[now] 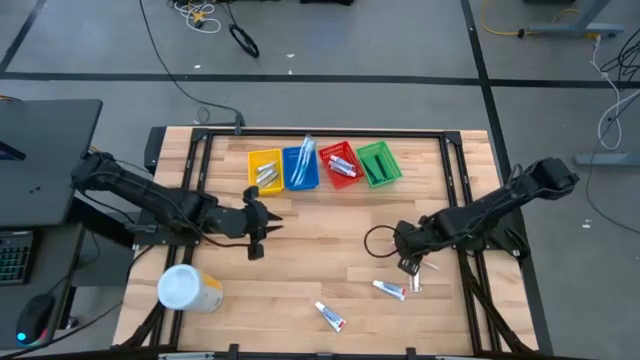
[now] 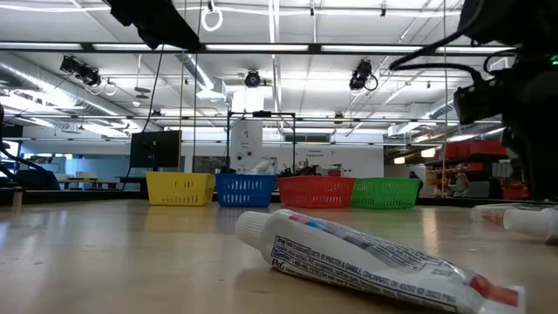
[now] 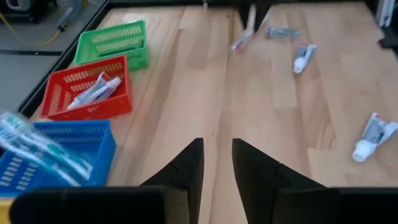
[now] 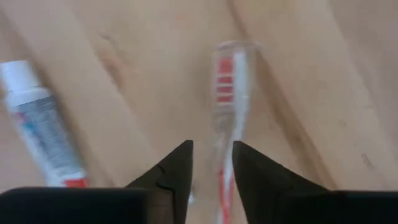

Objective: Pick & Place Travel size toiletries
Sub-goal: Put the orange toothbrush into the blue bin

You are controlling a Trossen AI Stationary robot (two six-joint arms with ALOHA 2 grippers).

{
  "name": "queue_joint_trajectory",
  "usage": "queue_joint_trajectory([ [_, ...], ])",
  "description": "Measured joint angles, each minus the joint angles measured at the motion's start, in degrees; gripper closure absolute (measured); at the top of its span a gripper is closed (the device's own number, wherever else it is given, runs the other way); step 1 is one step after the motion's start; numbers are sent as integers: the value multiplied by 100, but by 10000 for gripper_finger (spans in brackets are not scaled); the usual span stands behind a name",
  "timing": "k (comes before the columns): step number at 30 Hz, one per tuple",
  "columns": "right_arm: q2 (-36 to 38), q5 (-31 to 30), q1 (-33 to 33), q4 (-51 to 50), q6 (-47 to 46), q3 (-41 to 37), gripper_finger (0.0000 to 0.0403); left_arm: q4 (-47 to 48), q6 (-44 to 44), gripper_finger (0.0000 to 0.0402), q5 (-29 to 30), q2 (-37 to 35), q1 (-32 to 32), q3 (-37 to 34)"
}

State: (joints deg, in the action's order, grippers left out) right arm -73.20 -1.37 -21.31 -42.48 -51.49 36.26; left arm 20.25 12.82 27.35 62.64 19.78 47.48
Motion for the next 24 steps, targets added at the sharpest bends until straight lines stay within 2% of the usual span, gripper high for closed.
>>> queue_joint_trajectory([
  [6, -134, -6, 128, 308, 16, -226, 231, -237, -42, 308, -18, -1, 1, -2],
  [11, -300, -213, 152, 565, -189, -472, 230, -233, -3, 308, -12, -1, 1, -2],
  [15, -353, -311, 148, 629, -203, -537, 256, -333, -13, 308, 2, -1, 1, -2],
  [24, -357, -483, 152, 525, -361, -550, 354, -481, -16, 308, 7, 1, 1, -2],
])
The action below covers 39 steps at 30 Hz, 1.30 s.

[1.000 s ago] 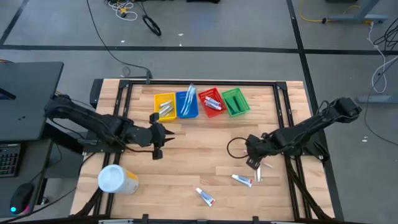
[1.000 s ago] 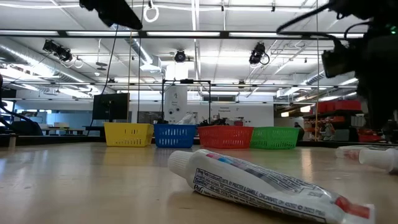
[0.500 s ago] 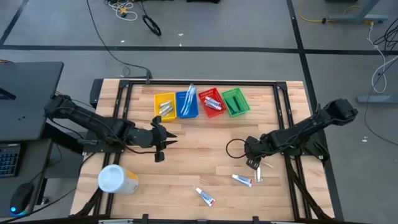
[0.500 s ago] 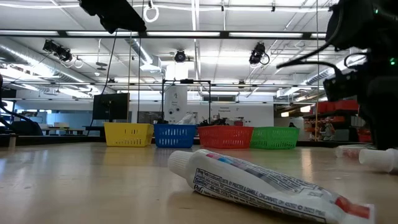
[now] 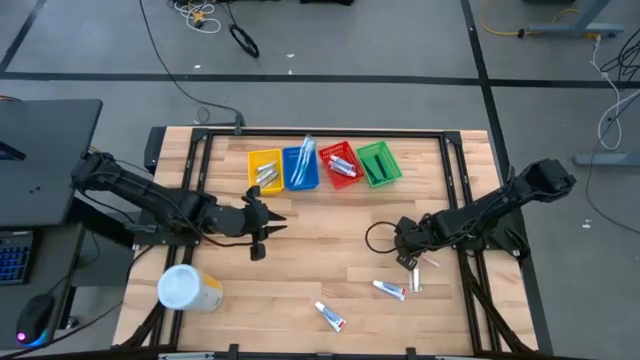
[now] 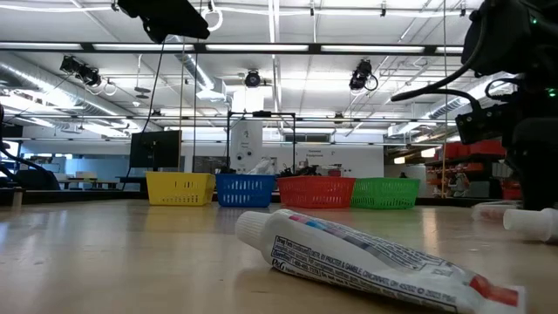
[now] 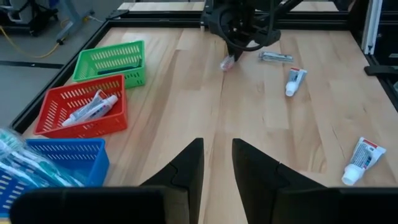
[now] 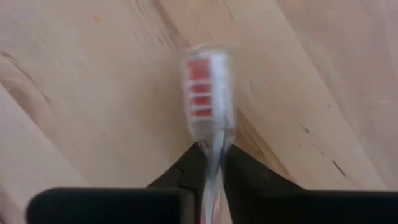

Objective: Pick & Place Travel size toiletries
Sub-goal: Put the orange toothbrush into the blue bin

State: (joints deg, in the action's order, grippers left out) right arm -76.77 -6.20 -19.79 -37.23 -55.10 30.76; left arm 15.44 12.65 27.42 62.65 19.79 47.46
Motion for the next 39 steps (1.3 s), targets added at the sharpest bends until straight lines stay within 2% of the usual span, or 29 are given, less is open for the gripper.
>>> queue_joint_trajectory([
  [4, 19, -42, 0, -12, -6, -5, 377, 0, 1, 308, 178, 0, 0, 0],
  [8, 159, -90, 0, 20, 1, 22, 380, 11, 56, 308, 634, 35, 0, 0],
  [12, 423, -579, 3, 378, 129, 242, 382, -10, 199, 308, 757, 35, 0, 0],
  [15, 652, -891, 33, 1016, 677, 336, 382, -136, 207, 308, 755, 35, 0, -3],
  [18, 920, -1204, 157, 2057, 1413, 402, 383, -985, 116, 308, 625, 33, 0, -287],
  [21, 1109, -1206, 353, 3344, 2307, 404, 383, -2288, -281, 308, 127, 35, 0, -806],
  [24, 1158, -984, 539, 4528, 3025, 407, 383, -3658, -380, 308, -193, 35, 4, -1389],
  [27, 1132, -579, 716, 5331, 3558, 407, 383, -4778, -11, 308, -201, 35, -26, -1859],
  [32, 1016, -131, 978, 5907, 3764, 411, 383, -5311, 352, 308, -382, 567, -308, -2025],
  [39, 709, -61, 1166, 6396, 3784, 411, 383, -5699, -261, 283, -923, 2164, -742, -1087],
])
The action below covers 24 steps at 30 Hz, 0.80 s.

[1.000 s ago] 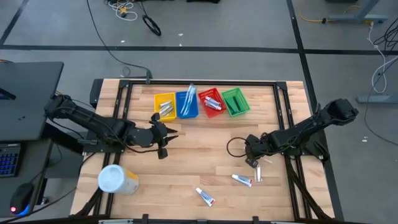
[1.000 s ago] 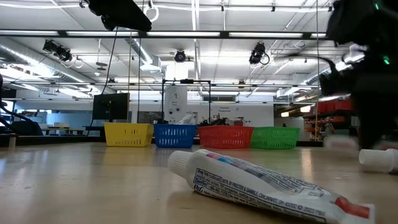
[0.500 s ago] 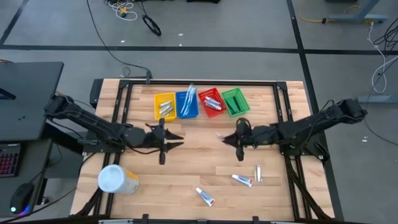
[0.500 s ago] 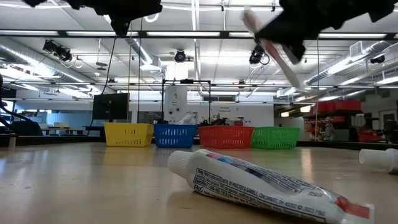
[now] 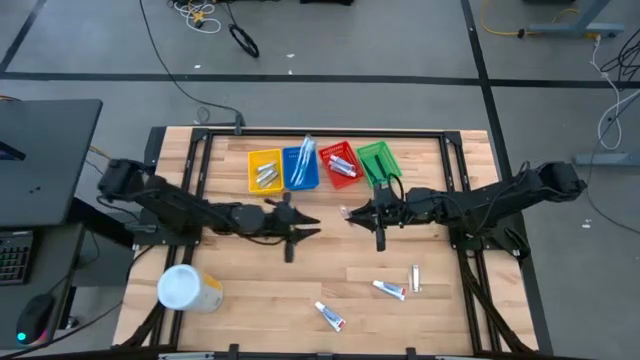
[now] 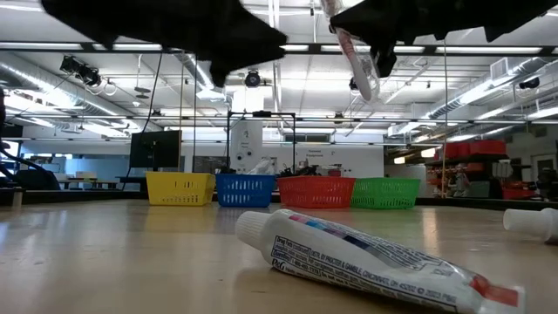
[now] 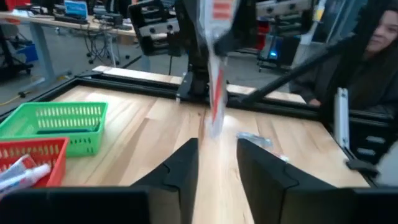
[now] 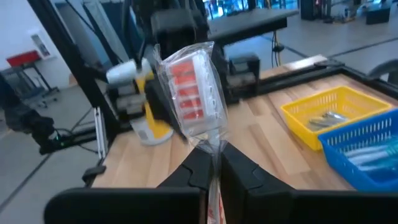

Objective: Pick & Place Travel size toiletries
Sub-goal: Put the orange toothbrush into the blue bin

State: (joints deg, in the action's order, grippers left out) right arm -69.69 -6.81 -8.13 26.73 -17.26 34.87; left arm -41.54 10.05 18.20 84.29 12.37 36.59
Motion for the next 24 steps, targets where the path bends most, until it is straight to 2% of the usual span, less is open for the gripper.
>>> queue_joint_trajectory([
  [6, -23, 0, 102, 115, 83, 0, 383, -56, 21, 224, -367, 937, -254, 970],
  [14, -23, -6, 139, 146, 283, 0, 383, 55, -7, 157, -613, 1419, -464, 1643],
  [19, -22, -47, 139, 383, 511, 0, 383, 95, -102, 153, -735, 1538, -590, 1845],
  [24, -22, -50, 152, 621, 621, 0, 383, 97, -159, 189, -739, 1559, -680, 1900],
])
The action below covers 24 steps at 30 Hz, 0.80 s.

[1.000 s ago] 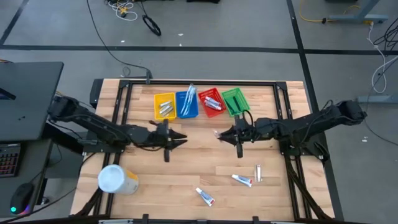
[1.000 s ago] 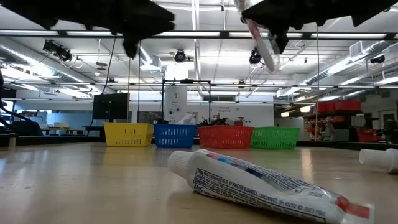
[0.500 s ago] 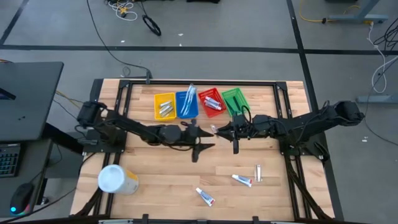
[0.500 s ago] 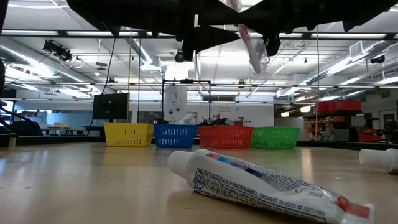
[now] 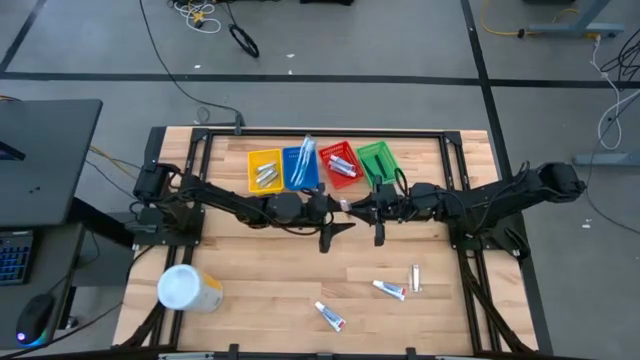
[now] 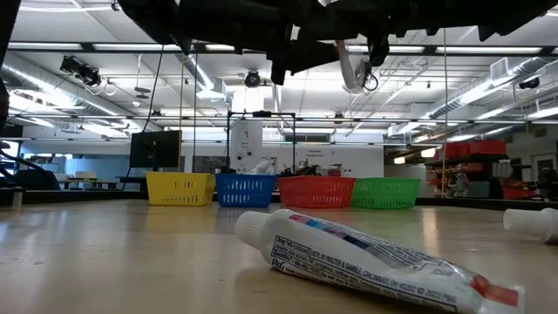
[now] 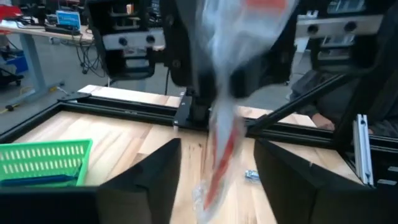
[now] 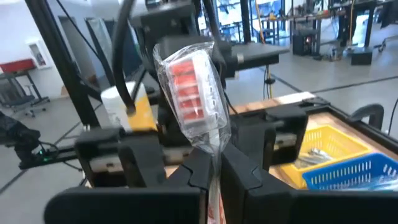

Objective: Pick & Place Travel size toiletries
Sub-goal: Put the orange toothbrush into the blue bin

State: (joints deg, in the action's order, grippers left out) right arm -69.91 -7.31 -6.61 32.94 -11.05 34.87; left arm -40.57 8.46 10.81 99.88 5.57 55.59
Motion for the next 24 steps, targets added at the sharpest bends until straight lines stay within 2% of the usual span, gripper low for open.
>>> queue_joint_trajectory([
  [13, -17, -32, 186, 50, -4, 0, 379, -38, 170, 368, -40, 0, -227, -3],
  [17, -24, -9, 253, -37, -2, 0, 364, 6, 233, 375, -253, 0, -282, -11],
  [24, -31, 2, 324, -454, -20, 0, 320, 427, 598, 362, -53, 0, -308, -11],
])
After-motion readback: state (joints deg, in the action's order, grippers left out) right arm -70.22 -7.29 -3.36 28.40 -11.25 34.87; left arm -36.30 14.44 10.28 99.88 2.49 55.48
